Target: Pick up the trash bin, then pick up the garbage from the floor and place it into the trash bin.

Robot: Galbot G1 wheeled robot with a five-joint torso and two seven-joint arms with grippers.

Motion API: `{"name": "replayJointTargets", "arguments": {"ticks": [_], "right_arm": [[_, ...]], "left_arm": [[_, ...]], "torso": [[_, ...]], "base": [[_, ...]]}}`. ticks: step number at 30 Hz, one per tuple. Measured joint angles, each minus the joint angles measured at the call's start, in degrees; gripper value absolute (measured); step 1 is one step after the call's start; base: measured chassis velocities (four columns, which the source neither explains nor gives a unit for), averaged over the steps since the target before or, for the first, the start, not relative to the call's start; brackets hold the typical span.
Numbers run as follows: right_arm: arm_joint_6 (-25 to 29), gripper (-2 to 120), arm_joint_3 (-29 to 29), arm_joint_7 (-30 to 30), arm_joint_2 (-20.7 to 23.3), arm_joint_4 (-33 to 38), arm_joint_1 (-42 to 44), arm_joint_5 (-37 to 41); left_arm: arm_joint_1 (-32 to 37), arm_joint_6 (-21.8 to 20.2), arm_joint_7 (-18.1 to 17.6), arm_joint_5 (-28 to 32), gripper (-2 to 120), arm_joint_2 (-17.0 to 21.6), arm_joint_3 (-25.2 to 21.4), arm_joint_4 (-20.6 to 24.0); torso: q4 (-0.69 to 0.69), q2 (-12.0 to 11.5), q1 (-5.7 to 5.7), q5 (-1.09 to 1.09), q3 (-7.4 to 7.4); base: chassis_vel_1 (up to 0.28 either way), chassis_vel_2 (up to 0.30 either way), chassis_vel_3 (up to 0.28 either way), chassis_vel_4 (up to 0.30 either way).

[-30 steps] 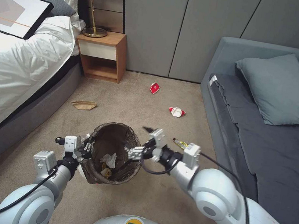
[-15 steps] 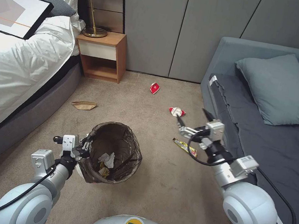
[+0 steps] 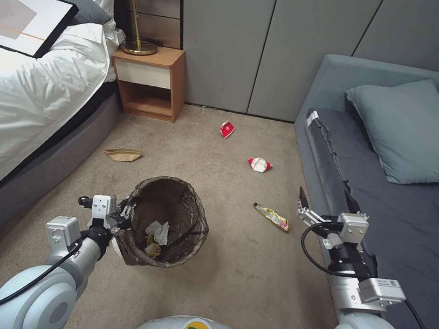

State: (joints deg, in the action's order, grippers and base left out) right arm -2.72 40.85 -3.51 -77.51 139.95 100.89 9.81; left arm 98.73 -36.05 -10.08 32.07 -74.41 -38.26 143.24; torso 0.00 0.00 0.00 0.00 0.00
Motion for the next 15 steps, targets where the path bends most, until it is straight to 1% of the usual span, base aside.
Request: {"name": "replayJointTargets", "arguments": {"ticks": [2, 6, 15], "right_arm": [[0.1, 100, 0.1, 0.0, -0.4, 0.1, 0.1, -0.2], [0.8, 100, 0.9, -0.1, -2.5, 0.9, 0.9, -1.1], [0.9, 100, 1.0, -0.2, -3.2, 1.5, 1.0, -1.7]], "left_arm": [[0.0, 0.0, 0.0, 0.0, 8, 0.0, 0.0, 0.0], [-0.4, 0.0, 0.0, -0.2, 8, 0.2, 0.4, 0.0], [-0.8, -0.2, 0.0, -0.7, 8, 0.4, 0.7, 0.0]], "torso": [[0.01, 0.0, 0.0, 0.0, 0.0], [0.0, 0.0, 0.0, 0.0, 0.0], [0.01, 0.0, 0.0, 0.0, 0.0]], "base": [[0.0, 0.0, 0.0, 0.0], [0.0, 0.0, 0.0, 0.0], [0.0, 0.0, 0.0, 0.0]]}}
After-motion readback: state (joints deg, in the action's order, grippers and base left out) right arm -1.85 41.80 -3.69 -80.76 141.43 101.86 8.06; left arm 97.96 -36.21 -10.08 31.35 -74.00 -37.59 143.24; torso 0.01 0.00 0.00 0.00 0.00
